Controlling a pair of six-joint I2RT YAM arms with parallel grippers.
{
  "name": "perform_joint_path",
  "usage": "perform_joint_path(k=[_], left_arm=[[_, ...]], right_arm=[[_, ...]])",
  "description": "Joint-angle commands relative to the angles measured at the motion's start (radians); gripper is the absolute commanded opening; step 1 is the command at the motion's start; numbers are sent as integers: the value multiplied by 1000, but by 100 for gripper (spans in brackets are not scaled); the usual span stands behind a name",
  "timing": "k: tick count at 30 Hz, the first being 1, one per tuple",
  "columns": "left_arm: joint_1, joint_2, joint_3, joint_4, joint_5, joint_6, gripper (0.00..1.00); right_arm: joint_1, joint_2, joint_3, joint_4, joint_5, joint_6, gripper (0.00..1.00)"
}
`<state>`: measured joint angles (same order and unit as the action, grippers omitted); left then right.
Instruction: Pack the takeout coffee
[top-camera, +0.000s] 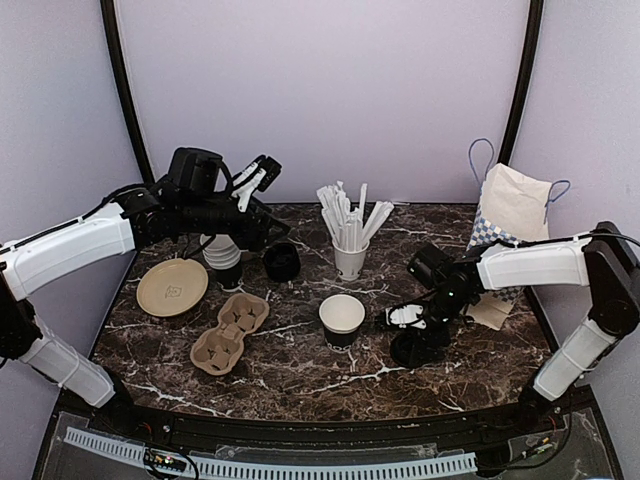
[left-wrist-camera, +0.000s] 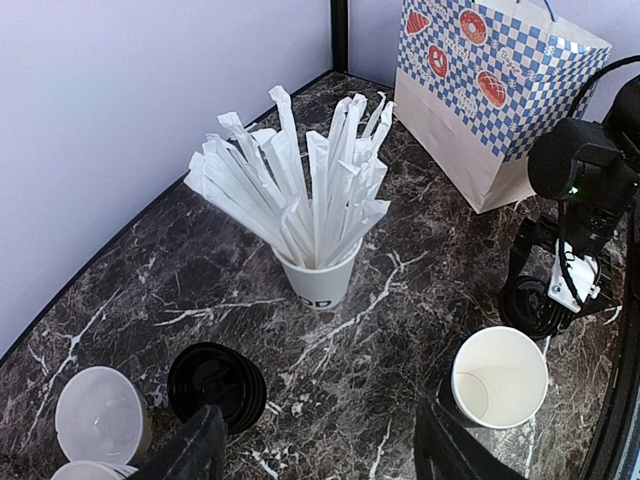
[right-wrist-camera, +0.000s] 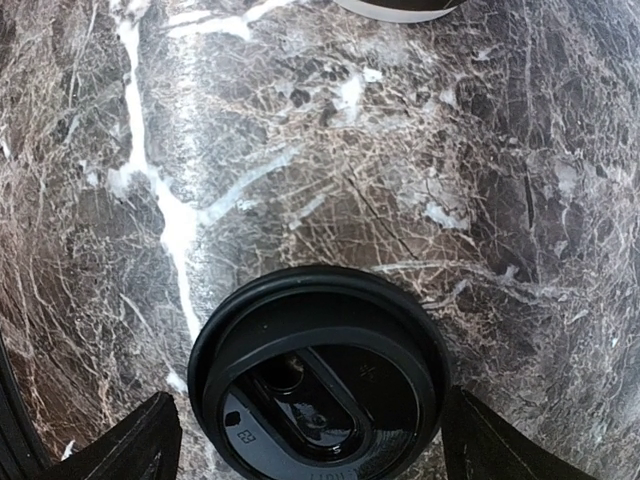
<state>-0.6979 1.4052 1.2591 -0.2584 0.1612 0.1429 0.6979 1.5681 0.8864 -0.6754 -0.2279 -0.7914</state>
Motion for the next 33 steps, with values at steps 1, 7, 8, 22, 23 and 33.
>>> perform_joint_path(k=[1,7,8,22,23,33], left_arm=[[9,-45,-17,19,15,7,67],[9,-46,-26,24,17,8,67],[9,-46,-26,26,18,7,67],[13,-57,-29,30,21,6,66],[13,-57,-30,30,22,5,66],[15,-58,-29,29,21,7,67]], right_arm=[[-6,10,12,29,-1,4,89],[-6,-5,-8,52,19,19,83],[-6,-9,-10,53,20,20,82],[-4,-24,-38,57,28,30,84],[-5,-23,-36,56,27,32,83],[7,-95,77,-95,1,58,74]])
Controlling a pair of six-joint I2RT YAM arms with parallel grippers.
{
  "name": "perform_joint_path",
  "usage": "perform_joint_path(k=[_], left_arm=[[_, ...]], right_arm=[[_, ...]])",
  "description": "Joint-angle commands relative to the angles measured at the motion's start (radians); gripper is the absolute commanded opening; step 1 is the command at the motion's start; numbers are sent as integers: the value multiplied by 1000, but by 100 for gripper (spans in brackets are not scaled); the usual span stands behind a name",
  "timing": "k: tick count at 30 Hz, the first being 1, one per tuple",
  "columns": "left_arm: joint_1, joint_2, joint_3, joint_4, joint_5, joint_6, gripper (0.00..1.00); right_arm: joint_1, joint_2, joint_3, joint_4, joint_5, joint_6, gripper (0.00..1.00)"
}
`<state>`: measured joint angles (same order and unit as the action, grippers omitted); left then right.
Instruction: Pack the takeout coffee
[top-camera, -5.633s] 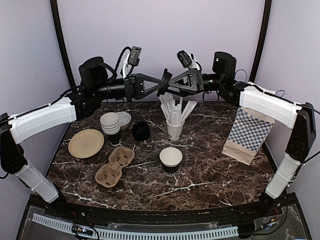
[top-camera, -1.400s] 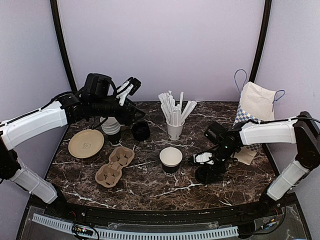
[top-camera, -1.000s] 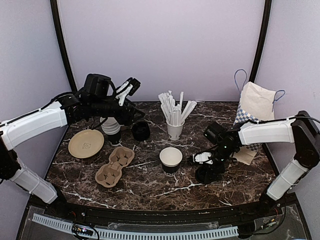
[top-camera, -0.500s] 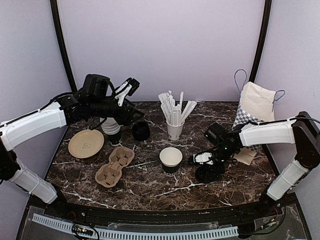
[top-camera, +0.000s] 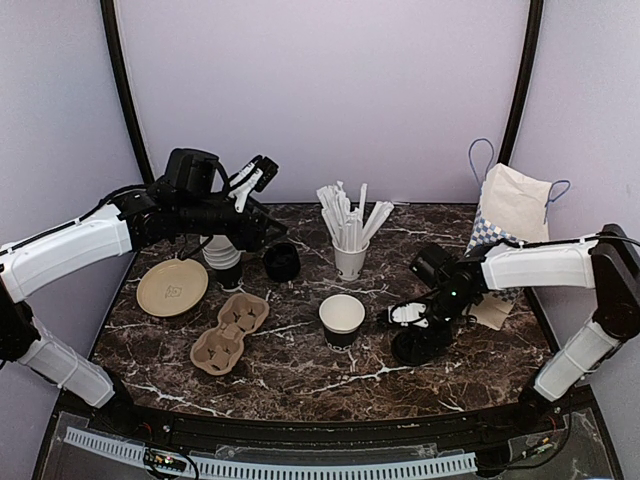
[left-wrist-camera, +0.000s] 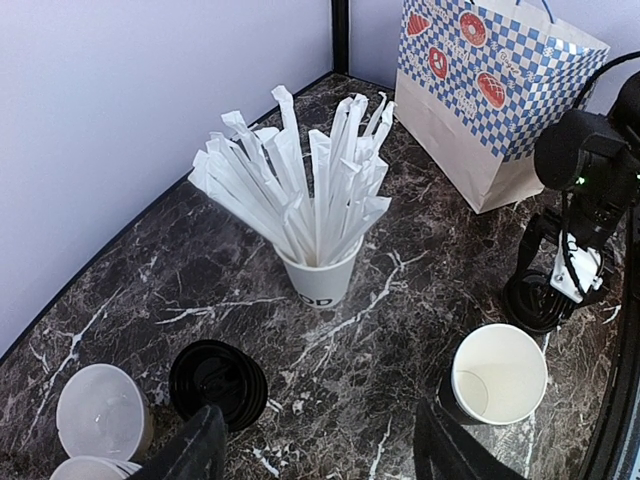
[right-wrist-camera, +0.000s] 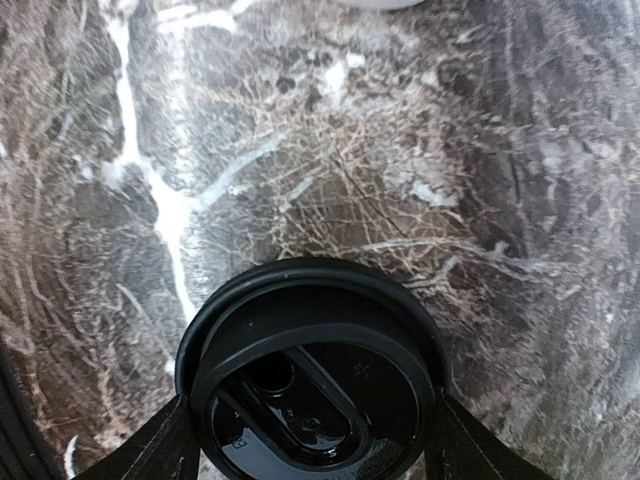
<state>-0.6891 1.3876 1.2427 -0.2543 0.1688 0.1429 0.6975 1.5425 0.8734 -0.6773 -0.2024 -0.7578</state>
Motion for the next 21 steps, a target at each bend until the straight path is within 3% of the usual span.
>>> perform_joint_path(k=[1,8,15,21], left_arm=[[6,-41,-13,24,14,7,67],[18,-35,-11,24,21,6,67],[23,-38,-14,27,24,3,66],[25,-54,-24,30,21,4,67]], right_arm=[[12,-86,121,-124,-33,28,73],[40,-102,378,-263,-84,47,73],[121,62,637,-353,-117,80,71],[173,186,751,-384,-84,105,71]])
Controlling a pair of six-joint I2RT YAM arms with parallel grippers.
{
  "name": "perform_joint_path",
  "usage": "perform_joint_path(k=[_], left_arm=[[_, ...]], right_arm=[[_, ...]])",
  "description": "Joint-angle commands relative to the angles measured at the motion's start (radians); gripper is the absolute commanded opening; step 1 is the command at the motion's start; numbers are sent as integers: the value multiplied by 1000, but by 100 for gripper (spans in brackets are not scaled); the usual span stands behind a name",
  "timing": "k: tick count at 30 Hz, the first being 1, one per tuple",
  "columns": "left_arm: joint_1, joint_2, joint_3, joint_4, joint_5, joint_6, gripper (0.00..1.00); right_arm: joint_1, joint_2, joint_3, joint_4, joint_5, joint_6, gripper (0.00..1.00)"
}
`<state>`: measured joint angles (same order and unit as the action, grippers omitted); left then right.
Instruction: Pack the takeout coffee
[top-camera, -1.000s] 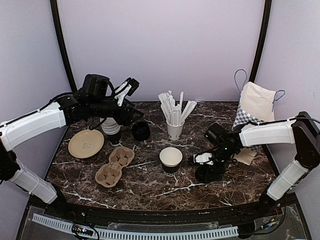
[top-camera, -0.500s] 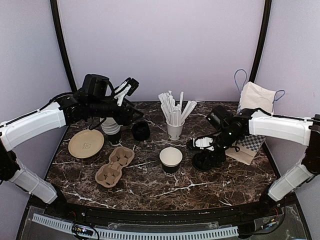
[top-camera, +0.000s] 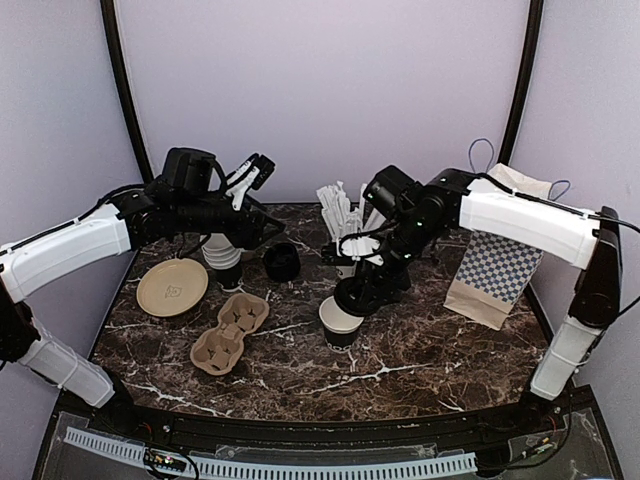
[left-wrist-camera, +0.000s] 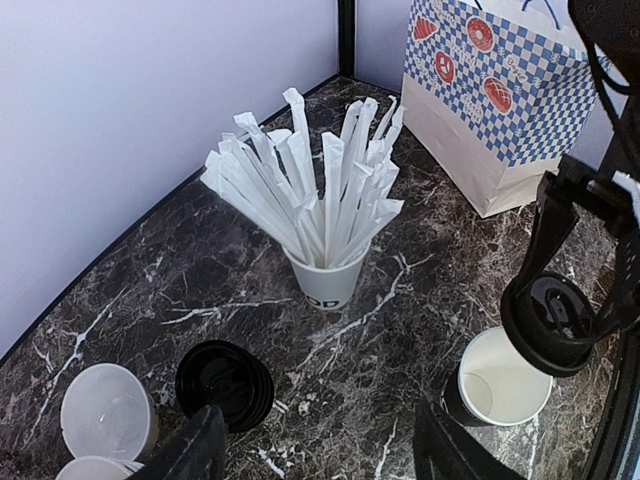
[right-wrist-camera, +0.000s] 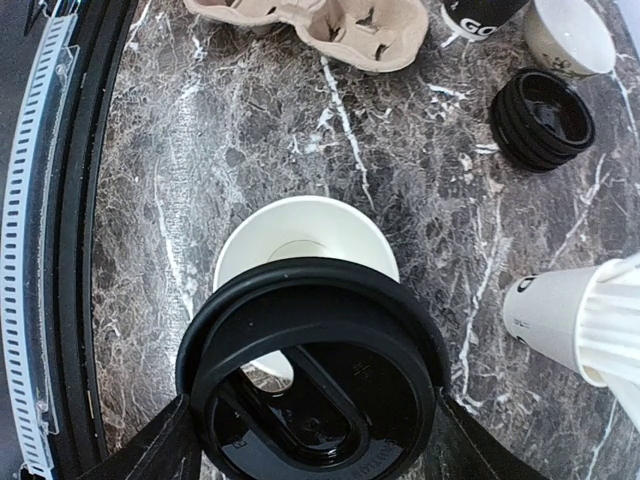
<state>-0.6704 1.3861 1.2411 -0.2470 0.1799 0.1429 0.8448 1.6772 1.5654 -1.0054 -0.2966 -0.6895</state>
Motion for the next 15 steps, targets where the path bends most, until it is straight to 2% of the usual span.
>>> perform_joint_path(k=[1,15], left_arm=[[8,-54,-24,23,9,6,67],[14,-75,-42,21,12,12,67]], right_arm=[[29,65,73,-55,19,43,71],[45,201,183,-80,20,74,72]])
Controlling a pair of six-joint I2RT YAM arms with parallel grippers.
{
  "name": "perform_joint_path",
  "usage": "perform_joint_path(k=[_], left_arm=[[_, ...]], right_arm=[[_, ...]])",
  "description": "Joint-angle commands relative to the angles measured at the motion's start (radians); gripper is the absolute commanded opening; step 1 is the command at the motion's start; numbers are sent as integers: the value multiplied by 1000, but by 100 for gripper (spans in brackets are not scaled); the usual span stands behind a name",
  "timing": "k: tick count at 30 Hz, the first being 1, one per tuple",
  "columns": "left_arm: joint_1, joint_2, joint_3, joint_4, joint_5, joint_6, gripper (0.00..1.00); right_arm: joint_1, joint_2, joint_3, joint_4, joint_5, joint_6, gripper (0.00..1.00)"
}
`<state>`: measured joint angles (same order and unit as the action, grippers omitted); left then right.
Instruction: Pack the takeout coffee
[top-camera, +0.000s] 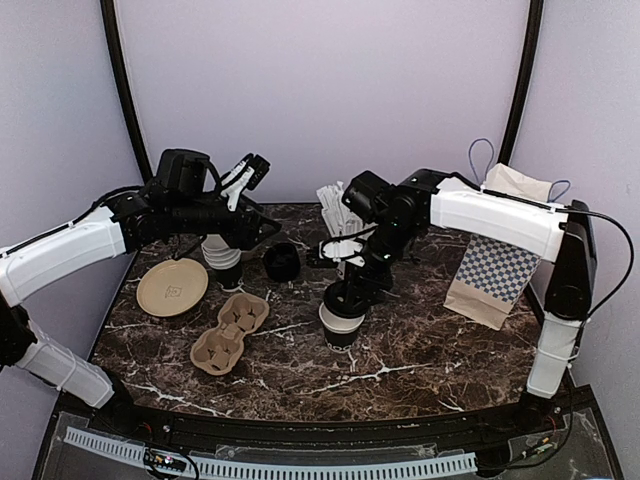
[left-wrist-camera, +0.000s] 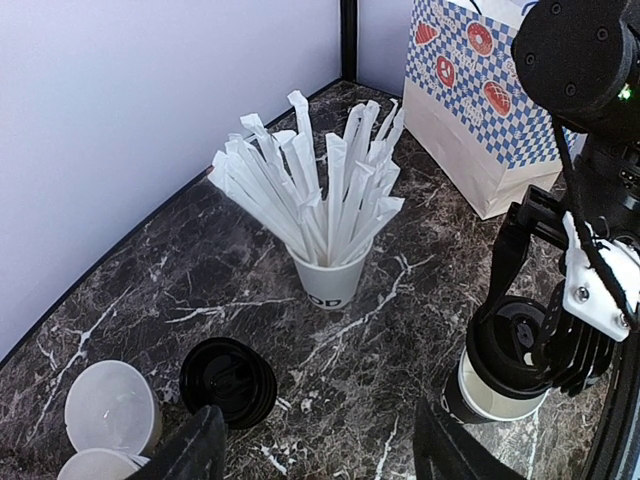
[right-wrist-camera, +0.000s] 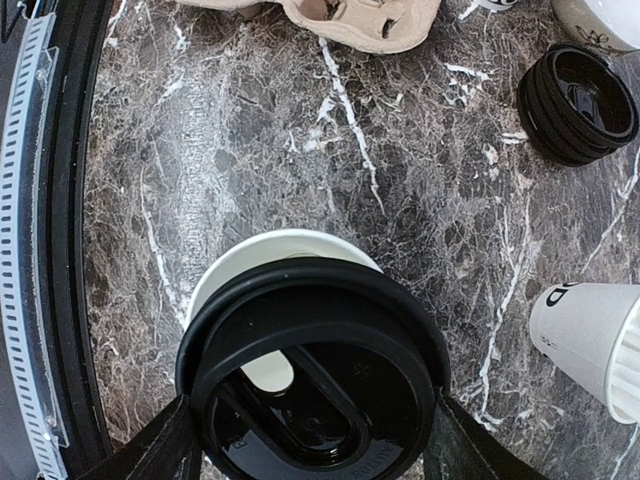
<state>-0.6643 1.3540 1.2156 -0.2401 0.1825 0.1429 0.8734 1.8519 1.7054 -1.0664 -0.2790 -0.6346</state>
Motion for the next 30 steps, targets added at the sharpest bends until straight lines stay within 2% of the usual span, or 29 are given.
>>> perform_joint_path(k=[1,24,30], left_arm=[[8,-45,-18,13,8,12,67],[9,-46,-25,10,15,12,67],[8,-46,-25,8,12,15,67]], right_arm=[[19,34,48,-21,4,21,72],[64,104,63,-41,54,33,75],[72,103,69,-54,52,32,80]])
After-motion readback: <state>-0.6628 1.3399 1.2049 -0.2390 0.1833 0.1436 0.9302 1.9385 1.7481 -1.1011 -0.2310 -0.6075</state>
